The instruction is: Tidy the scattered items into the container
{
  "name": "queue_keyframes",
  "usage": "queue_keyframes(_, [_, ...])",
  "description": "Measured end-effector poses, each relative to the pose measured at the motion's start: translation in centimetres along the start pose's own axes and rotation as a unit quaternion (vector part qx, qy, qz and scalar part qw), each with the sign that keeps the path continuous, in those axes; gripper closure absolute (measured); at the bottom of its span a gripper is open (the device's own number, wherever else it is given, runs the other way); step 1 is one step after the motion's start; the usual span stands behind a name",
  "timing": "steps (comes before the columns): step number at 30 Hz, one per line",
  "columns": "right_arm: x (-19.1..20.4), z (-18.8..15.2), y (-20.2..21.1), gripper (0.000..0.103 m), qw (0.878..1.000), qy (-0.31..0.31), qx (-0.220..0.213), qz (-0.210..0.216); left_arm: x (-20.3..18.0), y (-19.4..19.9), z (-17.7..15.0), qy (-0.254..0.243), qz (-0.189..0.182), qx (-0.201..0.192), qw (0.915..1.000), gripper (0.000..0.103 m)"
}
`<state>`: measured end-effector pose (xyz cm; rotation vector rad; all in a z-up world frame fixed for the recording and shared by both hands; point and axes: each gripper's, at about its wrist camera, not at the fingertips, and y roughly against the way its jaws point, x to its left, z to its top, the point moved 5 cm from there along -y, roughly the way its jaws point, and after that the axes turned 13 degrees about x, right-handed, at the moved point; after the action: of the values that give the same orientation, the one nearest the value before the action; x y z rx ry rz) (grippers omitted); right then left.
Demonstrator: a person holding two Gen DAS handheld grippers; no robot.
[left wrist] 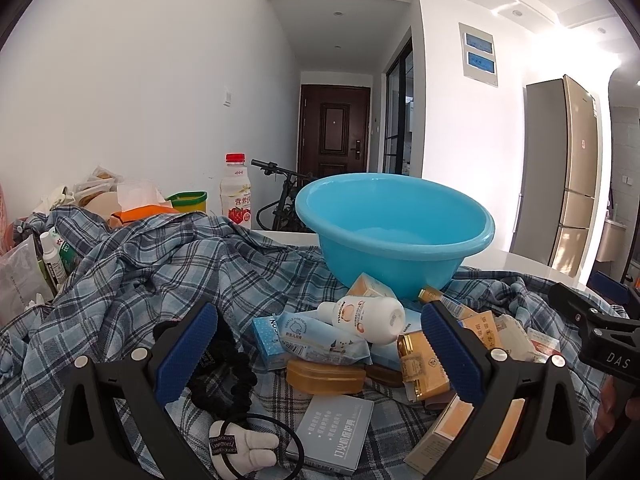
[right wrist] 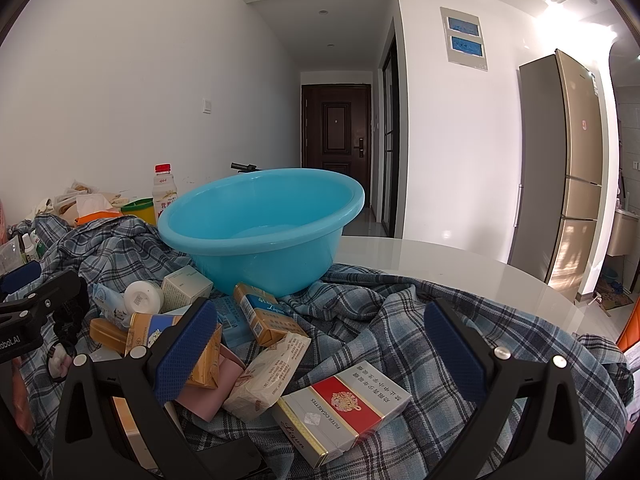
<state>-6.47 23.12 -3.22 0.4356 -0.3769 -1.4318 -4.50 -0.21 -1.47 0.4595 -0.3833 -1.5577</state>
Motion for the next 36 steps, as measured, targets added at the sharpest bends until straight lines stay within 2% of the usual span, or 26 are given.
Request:
queue_keyframes(6, [0.2,-0.3,-0.5,0.000,1.000,-0.001,0.001,-0.004,-0.4,0.5,0.0,-0.005,0.004,-0.013,0.9999,0.000])
queue_keyframes(10, [0.4,0.1,0.0,0.000,1.000,0.000,-0.001,0.004,-0.9,0.2,0.1,-0.016,0.013,-0.002,0.9998,0.000])
queue_keyframes(13, [0.3,1.1,0.7,0.000,1.000,0.000,0.018,0.005,-1.4,-0.4,0.4,-0.022,0.015,0.032,0.9991,0.000])
queue_keyframes(18, [0.3,4.4,1.6,0.000,0.999,0.014,0.049,0.000,-1.5,-1.2,2.1,-0.009,-0.013,0.103,0.9946,0.000])
queue_keyframes(21, [-0.4,7.1,2.1,0.000,0.997,0.002,0.076,0.012,-1.3,-0.8,4.4,0.002,-0.026,0.125,0.9918,0.000])
queue_keyframes(26, [-1.6,12.5,2.3,0.000,0.992,-0.025,0.119,0.046,-1.7,0.6,10.2,-0.018,-0.020,0.129,0.9913,0.000])
queue_keyframes(30, [-1.3,16.8,2.4,0.000,0.989,-0.002,0.138,0.044,-2.7,0.7,14.4,-0.049,-0.032,0.149,0.9871,0.000])
queue_keyframes(36, [-0.3,21.7,2.3,0.000,0.988,0.022,0.149,0.035,-3.7,1.5,20.0,-0.082,-0.006,0.139,0.9869,0.000])
